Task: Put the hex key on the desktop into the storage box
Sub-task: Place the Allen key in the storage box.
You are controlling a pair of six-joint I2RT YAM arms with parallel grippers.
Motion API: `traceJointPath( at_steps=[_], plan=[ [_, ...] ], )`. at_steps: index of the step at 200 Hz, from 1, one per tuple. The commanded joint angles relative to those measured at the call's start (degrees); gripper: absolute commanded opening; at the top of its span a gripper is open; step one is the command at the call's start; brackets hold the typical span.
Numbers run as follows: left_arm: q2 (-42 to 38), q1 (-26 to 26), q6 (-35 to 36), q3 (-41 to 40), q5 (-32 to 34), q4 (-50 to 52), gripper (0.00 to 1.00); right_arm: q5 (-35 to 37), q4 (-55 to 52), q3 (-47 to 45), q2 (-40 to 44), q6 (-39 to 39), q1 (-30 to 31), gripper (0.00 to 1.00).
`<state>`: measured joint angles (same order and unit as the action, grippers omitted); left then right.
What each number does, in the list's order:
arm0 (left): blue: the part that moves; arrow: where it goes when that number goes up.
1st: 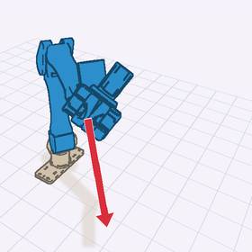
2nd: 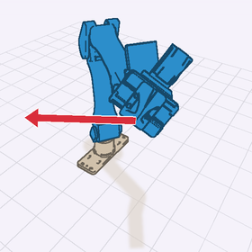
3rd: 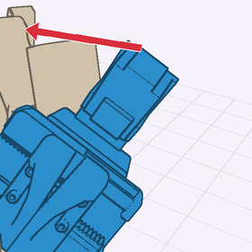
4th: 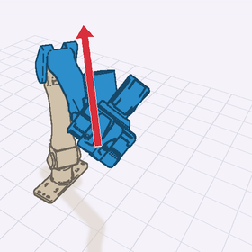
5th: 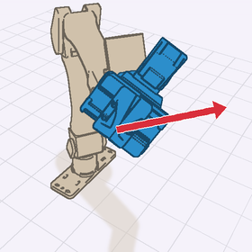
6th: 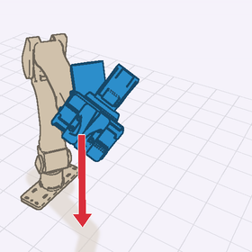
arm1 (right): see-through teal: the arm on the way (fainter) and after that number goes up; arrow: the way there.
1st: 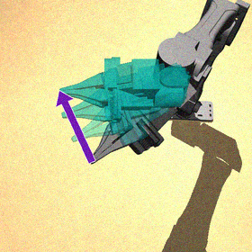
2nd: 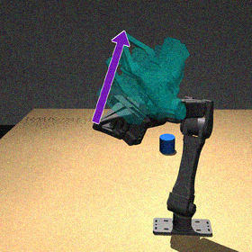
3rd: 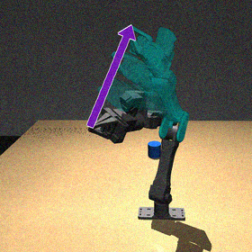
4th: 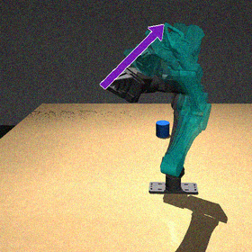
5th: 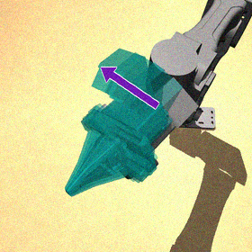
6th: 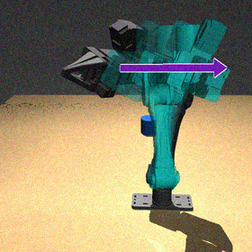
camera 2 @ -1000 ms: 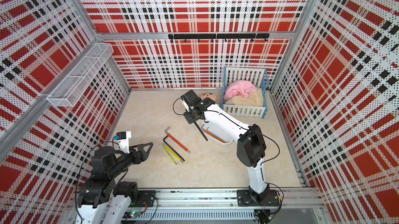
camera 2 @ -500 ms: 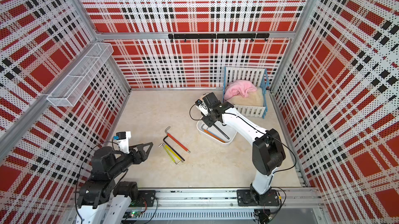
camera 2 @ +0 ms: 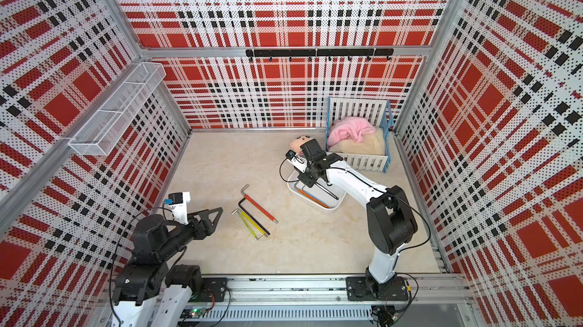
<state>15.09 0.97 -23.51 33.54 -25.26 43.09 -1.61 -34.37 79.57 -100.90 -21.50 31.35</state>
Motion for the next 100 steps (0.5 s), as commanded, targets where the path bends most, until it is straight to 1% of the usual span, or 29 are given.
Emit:
traceJointPath(
  at_steps=[1, 40, 100],
  plan=[
    [-0.4, -0.8, 0.7, -0.4, -0.2, -1.2, 0.74, -1.2, 3.0, -0.6, -1.2, -1.3, -0.2, 0.0],
    [-0.2, -1.1, 0.9, -0.4, -0.7, -1.3, 0.74, -1.0, 2.9, -0.2, -3.9, -1.2, -0.2, 0.0],
    [-0.1, -1.6, 1.1, -0.5, -0.9, -1.4, 0.74, -0.1, 3.2, -1.7, -5.5, -0.4, -0.2, 0.0]
  ],
)
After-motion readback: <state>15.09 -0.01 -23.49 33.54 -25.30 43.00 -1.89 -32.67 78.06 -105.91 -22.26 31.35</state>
